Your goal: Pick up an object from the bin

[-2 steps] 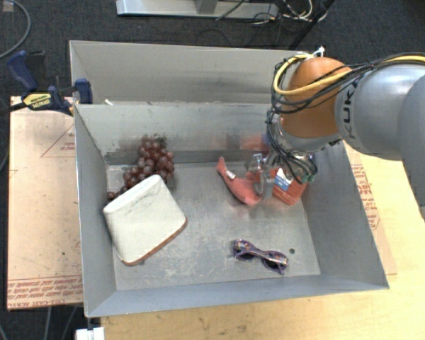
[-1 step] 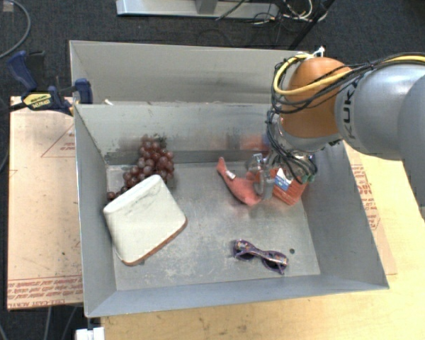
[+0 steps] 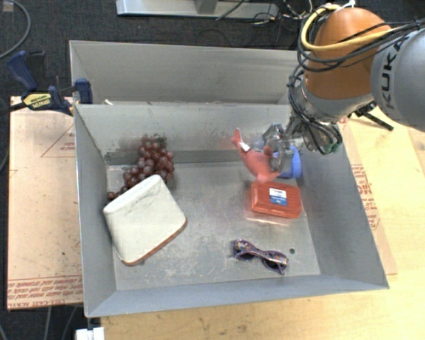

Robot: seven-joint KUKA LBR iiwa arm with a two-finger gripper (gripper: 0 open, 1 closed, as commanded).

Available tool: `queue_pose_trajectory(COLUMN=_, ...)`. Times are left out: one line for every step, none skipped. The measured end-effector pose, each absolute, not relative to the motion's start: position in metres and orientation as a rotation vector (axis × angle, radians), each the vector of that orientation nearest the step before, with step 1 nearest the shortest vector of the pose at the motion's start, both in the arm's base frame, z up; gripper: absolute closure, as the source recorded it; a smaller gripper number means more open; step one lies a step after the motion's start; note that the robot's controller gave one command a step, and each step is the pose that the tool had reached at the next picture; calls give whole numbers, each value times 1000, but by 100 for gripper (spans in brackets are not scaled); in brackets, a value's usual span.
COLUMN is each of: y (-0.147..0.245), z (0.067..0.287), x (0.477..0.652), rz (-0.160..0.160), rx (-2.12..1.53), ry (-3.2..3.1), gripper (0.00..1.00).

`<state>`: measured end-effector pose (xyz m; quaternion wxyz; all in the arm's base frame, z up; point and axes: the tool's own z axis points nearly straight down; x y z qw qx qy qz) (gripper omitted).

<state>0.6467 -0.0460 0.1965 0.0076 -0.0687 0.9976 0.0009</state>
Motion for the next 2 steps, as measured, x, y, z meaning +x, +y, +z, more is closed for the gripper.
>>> queue_pose_trajectory(y=-46, z=196, x=647, rz=3, rx=-214, ry=3119, gripper=100)
queue_pose_trajectory(y=-35, z=230, x=644, rz=5, rx=-199, ry=3128, gripper=100)
